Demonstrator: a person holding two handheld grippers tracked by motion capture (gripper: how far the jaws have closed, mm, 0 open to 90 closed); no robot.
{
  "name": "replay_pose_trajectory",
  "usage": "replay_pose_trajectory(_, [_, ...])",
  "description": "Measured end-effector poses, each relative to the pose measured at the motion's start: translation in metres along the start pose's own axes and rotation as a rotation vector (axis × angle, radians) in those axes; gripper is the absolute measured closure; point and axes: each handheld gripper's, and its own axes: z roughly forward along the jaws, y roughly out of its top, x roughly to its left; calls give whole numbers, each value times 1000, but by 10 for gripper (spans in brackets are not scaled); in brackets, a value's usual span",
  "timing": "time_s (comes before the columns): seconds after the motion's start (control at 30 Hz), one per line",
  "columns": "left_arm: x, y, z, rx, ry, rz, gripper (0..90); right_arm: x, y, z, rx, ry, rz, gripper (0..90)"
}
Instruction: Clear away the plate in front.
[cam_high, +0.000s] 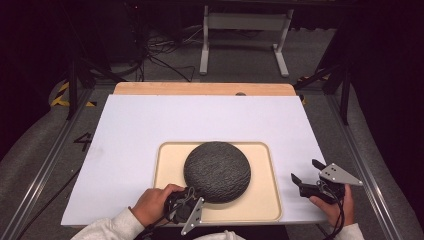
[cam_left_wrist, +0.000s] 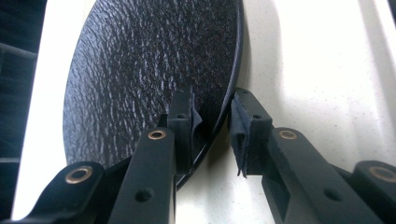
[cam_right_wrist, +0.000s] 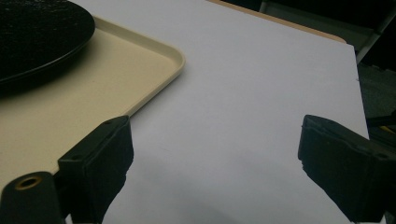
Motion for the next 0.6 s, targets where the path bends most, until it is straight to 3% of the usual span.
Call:
replay_pose_trajectory(0.23, [1, 0, -2, -12, -25, -26, 716, 0, 0, 0, 1, -1, 0, 111])
replay_pose_trajectory(0.4, [2, -3, -6, -34, -44, -88, 683, 0, -1, 1, 6, 1, 0, 111])
replay_pose_trajectory(0.6, [4, -5, -15, -68, -74, -119, 660, 1, -1, 1, 6, 4, -6, 111])
